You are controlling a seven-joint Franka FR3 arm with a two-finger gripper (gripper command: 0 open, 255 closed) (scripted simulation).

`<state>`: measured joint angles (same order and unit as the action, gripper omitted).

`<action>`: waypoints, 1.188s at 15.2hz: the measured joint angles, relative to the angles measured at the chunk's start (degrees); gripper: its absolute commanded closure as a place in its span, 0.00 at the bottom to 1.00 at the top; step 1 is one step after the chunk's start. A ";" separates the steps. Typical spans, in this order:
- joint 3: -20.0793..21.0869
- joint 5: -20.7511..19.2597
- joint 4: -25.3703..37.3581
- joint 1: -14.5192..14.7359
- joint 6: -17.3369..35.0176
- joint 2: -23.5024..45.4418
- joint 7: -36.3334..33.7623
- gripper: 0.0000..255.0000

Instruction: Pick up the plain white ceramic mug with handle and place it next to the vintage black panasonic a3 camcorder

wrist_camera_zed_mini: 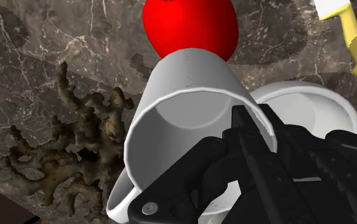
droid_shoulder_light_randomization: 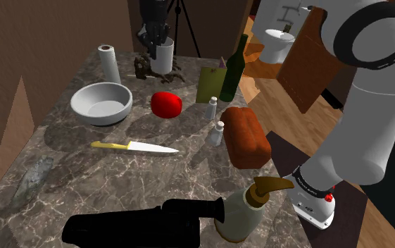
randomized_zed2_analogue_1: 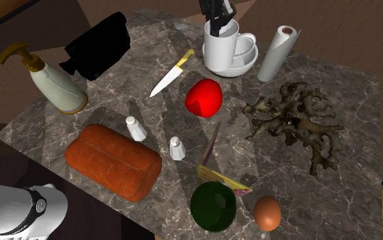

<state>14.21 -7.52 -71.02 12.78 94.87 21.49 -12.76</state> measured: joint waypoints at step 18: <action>6.32 8.62 -40.39 5.03 8.25 -32.93 -11.41 1.00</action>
<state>20.54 1.10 -111.41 17.82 103.12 -11.44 -24.17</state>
